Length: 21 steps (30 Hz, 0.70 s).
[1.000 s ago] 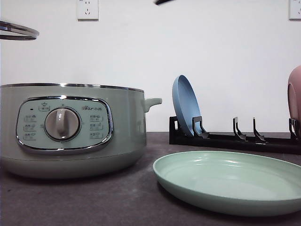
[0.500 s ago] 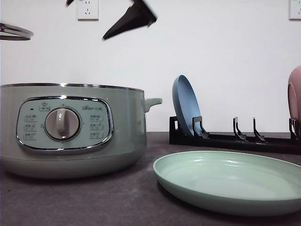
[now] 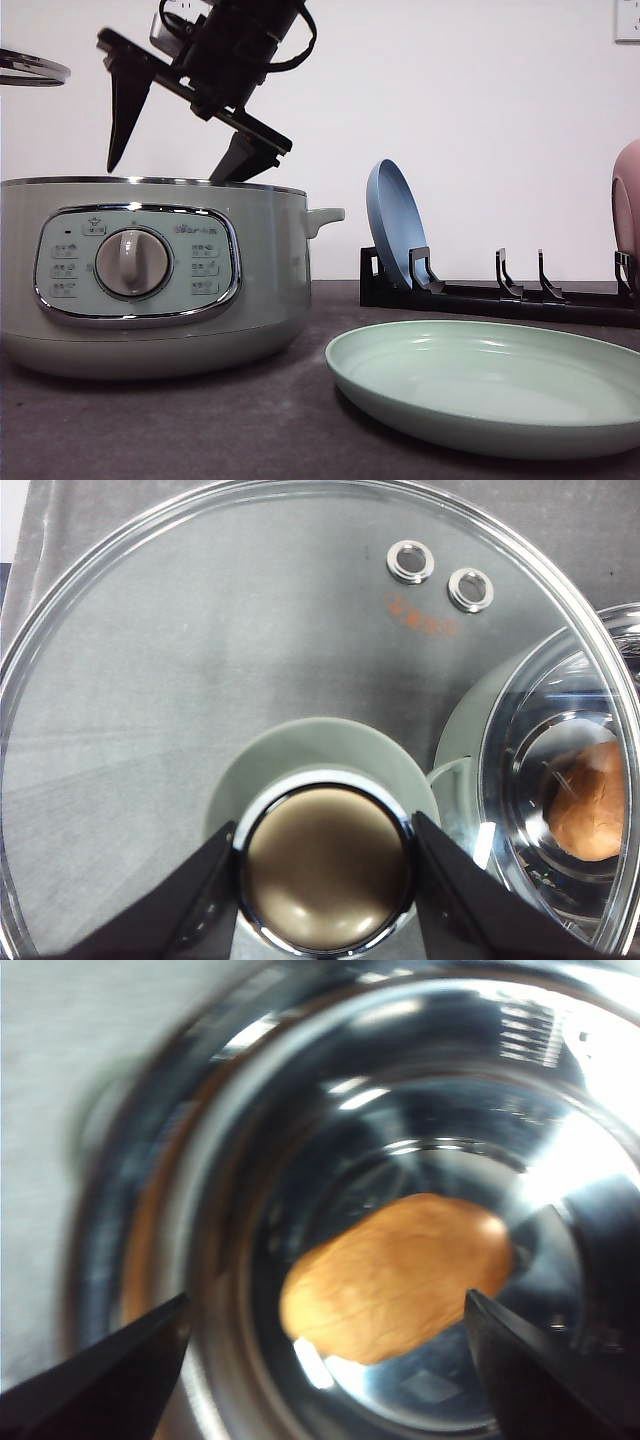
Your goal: Transfer potato from steamer to green plate
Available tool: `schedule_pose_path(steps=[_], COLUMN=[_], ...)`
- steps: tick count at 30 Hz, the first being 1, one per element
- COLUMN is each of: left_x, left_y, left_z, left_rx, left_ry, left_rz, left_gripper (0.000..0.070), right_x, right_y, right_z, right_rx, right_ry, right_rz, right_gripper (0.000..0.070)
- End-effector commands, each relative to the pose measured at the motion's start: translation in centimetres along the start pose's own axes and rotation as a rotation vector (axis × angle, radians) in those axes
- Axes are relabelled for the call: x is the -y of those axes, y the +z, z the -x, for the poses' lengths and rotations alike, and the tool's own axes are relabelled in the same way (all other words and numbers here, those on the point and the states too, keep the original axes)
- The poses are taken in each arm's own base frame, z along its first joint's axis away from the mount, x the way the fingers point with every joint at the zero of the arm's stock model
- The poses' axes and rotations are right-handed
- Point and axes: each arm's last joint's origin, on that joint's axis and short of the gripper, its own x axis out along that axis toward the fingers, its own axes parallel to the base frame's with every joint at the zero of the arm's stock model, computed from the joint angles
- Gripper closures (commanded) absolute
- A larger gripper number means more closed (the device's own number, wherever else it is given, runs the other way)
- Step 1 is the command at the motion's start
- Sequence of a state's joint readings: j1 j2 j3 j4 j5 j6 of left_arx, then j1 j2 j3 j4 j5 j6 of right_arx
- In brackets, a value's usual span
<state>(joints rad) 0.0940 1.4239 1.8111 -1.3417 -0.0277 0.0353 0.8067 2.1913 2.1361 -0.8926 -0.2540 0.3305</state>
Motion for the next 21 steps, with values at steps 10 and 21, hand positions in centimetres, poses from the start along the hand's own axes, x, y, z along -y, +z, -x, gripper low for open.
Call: schedule_pose_path(steps=[10, 21], left_x=[-0.1, -0.1], left_y=[0.4, 0.4], left_z=[1.2, 1.2], left_rx=[0.072, 0.072], left_ry=[0.007, -0.001], left_rz=[-0.001, -0.001], left_gripper=[0.0700, 0.0700], right_x=[-0.3, 0.3], right_y=[-0.2, -0.6], right_z=[-3.1, -5.0], right_rx=[-0.002, -0.027], right_ry=[-0.049, -0.071], right_rz=[-0.013, -0.036], right_gripper=[0.0123, 0.0120])
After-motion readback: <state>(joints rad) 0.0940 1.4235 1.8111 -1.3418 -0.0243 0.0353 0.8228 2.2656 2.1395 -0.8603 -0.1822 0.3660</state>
